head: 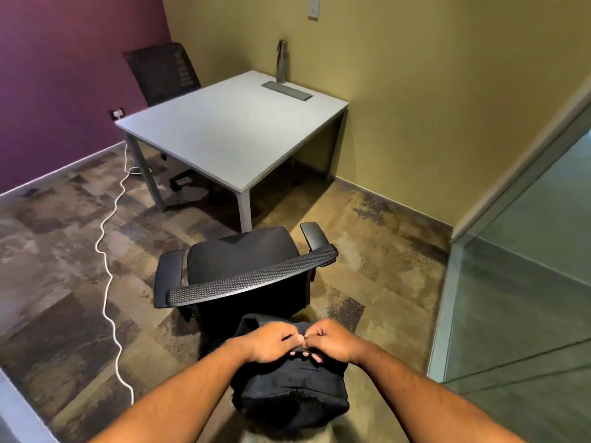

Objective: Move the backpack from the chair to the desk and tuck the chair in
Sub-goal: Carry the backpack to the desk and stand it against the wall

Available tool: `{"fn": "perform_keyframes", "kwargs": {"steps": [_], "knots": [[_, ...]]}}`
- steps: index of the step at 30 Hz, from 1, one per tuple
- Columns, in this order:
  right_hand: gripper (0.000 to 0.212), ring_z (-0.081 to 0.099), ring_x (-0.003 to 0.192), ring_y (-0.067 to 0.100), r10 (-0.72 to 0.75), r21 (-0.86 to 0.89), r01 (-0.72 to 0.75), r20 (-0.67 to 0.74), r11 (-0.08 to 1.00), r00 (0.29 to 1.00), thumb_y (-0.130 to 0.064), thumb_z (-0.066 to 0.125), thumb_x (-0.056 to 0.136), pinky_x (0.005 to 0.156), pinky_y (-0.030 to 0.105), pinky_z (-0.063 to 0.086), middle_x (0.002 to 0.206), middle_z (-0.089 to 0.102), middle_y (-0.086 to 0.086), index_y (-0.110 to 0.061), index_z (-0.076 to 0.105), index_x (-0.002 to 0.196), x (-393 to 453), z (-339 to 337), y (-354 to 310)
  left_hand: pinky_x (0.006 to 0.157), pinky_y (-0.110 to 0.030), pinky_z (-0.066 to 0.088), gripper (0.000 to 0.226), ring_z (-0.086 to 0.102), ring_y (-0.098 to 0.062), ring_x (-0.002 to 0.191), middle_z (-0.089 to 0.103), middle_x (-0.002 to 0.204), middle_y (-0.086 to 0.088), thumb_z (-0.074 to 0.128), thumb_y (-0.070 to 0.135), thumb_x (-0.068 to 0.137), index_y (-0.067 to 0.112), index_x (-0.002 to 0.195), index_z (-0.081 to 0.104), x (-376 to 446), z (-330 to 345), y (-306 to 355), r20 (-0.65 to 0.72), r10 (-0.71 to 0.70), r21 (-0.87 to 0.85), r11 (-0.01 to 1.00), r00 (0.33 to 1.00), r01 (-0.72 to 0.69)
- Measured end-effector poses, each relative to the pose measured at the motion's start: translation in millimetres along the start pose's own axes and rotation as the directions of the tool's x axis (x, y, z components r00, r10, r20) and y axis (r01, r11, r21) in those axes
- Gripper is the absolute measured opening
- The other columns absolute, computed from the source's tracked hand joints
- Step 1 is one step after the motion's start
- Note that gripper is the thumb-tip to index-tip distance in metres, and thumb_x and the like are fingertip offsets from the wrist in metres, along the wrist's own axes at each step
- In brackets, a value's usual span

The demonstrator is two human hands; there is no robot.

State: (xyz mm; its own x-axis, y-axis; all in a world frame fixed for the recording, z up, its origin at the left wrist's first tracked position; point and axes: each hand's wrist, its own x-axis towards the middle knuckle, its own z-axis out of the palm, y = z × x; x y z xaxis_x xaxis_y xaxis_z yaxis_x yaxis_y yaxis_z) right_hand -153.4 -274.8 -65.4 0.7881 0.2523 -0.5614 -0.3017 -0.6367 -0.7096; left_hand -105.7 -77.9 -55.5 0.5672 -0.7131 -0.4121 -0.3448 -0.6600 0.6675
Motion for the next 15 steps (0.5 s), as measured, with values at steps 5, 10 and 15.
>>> {"fn": "perform_keyframes", "kwargs": {"steps": [5, 10, 15], "knots": [[0.039, 0.051, 0.047, 0.019, -0.015, 0.181, 0.027, -0.064, 0.983, 0.998, -0.006, 0.056, 0.088, 0.061, 0.033, 0.043, 0.052, 0.062, 0.007, -0.022, 0.07, 0.055, -24, -71, 44, 0.074, -0.031, 0.036, 0.035, 0.048, -0.013, 0.078, 0.053, 0.085, -0.002, 0.047, 0.036, 0.108, 0.015, 0.082, 0.058, 66, -2, 62, 0.088, 0.035, 0.026, 0.999, 0.996, -0.037], [0.025, 0.05, 0.043, 0.013, 0.04, 0.166, -0.029, -0.062, 0.986, 0.997, -0.004, 0.053, 0.089, 0.057, 0.031, 0.043, 0.048, 0.059, 0.002, 0.005, 0.07, 0.072, -39, -91, 65, 0.074, -0.033, 0.037, 0.037, 0.047, -0.012, 0.077, 0.052, 0.084, -0.002, 0.046, 0.039, 0.108, 0.017, 0.08, 0.055, 101, 13, 75, 0.11, 0.052, 0.053, 0.997, 0.993, -0.058], [0.036, 0.053, 0.049, 0.019, 0.058, 0.149, -0.045, -0.088, 0.988, 0.994, -0.019, 0.053, 0.082, 0.065, 0.035, 0.043, 0.052, 0.061, 0.004, -0.024, 0.066, 0.049, -49, -158, 106, 0.073, -0.032, 0.034, 0.037, 0.045, -0.012, 0.073, 0.049, 0.079, 0.0, 0.046, 0.037, 0.109, 0.015, 0.08, 0.054, 166, 10, 131, 0.162, 0.066, 0.03, 0.997, 0.985, -0.072]]}}
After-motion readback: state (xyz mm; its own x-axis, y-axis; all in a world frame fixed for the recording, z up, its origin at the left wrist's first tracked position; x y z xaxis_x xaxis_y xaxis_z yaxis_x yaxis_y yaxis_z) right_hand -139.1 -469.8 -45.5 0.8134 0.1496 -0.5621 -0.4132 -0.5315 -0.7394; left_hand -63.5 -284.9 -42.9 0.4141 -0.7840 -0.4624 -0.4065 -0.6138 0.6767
